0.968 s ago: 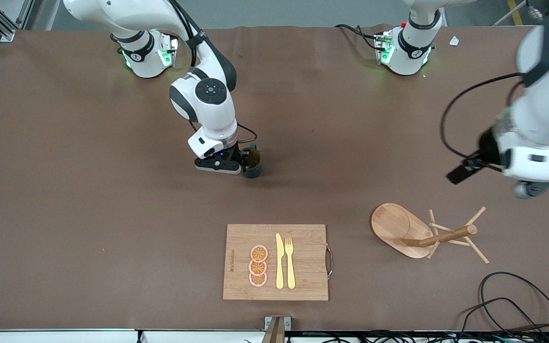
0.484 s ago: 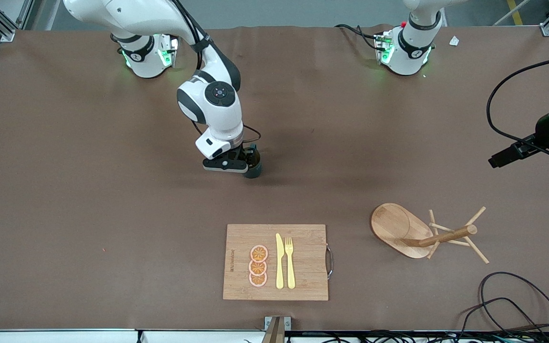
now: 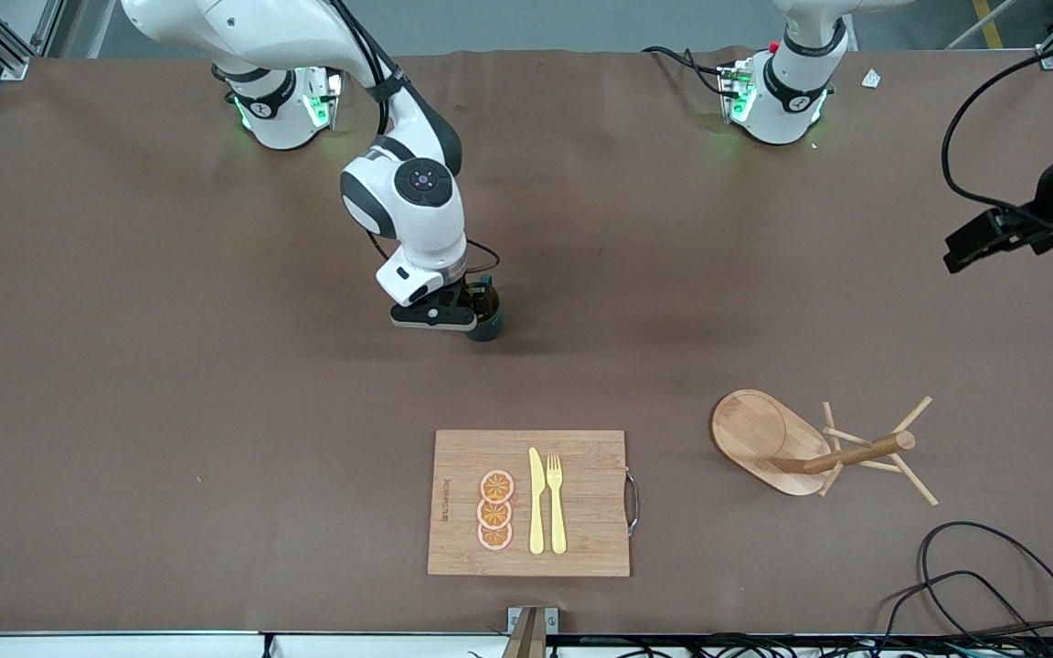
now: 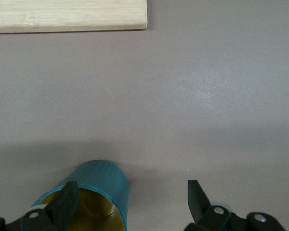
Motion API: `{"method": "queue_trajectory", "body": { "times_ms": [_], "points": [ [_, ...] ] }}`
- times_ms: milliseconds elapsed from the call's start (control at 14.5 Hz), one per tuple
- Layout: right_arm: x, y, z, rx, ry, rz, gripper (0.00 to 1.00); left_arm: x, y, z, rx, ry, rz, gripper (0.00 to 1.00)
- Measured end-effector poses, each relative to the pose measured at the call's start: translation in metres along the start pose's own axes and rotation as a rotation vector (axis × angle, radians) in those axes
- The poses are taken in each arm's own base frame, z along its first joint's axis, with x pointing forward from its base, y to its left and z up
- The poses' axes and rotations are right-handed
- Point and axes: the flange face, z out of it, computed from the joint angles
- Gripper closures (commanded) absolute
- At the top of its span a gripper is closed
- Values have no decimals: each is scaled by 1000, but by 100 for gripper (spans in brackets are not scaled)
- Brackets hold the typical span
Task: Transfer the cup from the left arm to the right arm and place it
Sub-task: 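Lower the right gripper onto the mug while the left gripper withdraws, then close the right gripper on the teal mug rim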
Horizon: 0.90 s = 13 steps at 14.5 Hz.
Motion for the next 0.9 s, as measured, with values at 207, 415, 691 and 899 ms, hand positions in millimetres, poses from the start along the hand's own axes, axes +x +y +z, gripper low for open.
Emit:
{"method": "queue_trajectory", "body": {
  "times_ms": [207,415,691,899],
  "points": [
    [-6,4,-2,-8,-7,-17,0,-26,-1,-5,6,-27,30,0],
    [-10,7,-4,-26,-20,-30,0,-34,-13,3,-25,-46,63,0],
    [-18,3,-13,-38,-38,-38,0,-27,-15,18,-38,-16,68,0],
    [-23,0,-17,-34,-49,-39,0,-27,-13,18,-39,-7,71,0]
  ]
}}
